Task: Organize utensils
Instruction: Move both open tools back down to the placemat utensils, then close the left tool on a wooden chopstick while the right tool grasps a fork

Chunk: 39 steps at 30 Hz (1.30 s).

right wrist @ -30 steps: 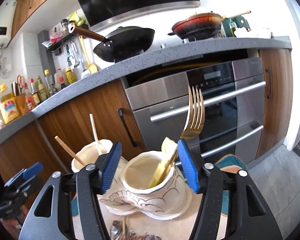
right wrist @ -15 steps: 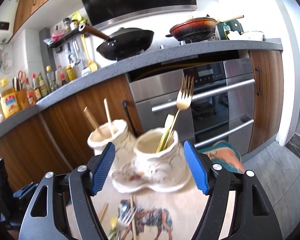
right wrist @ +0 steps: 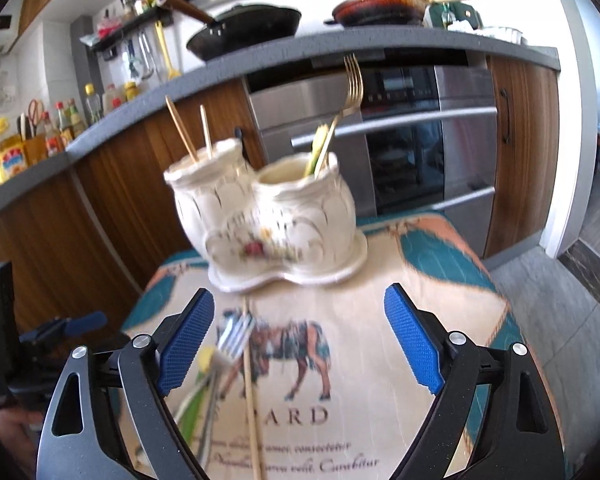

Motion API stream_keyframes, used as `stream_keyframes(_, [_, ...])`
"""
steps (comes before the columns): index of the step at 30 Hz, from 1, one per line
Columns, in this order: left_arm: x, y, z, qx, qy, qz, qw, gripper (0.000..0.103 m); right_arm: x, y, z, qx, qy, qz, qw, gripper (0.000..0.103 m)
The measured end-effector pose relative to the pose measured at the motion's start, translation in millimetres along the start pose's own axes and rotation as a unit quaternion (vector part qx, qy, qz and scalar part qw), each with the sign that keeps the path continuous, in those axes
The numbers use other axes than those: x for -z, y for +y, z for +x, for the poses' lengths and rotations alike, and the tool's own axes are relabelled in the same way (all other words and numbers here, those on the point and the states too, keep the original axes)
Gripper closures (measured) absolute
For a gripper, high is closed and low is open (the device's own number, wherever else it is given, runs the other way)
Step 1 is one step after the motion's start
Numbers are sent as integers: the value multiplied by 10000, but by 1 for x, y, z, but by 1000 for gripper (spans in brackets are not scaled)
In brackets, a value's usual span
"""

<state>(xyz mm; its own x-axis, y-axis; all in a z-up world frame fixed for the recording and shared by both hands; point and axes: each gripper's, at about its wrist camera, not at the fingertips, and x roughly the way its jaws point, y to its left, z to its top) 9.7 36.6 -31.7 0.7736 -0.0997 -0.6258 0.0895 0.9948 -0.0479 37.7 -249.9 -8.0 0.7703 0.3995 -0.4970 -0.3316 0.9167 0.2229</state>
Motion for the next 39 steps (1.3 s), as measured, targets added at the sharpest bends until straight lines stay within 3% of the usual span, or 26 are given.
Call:
stream_keyframes(7, [10, 5, 12, -158, 511, -182, 9984, 22, 5, -3, 7, 25, 205, -66, 9998, 14])
stream_keyframes(13, [16, -1, 14, -344, 764, 0, 9965, 22, 5, -9, 13, -102, 335, 129, 9993, 13])
stream_keyframes(19, [16, -18, 14, -129, 901, 183, 9957, 25, 6, -4, 15, -120, 386, 15, 9992, 13])
stream_keyframes(21, [17, -26, 17, -200, 1001, 374, 9941, 38, 7, -4, 15, -110, 384, -18, 9992, 13])
stream_keyframes(30, [17, -26, 25, -326, 1108, 460, 9922, 51, 7, -1, 15, -103, 394, -77, 9991, 13])
stream_keyframes(32, [15, -28, 28, -233, 1146, 467, 9920, 64, 7, 0, 16, -102, 410, -116, 9990, 13])
stream_keyframes(39, [10, -28, 37, -176, 1218, 545, 9909, 95, 12, 6, 23, -2, 703, -436, 9966, 13])
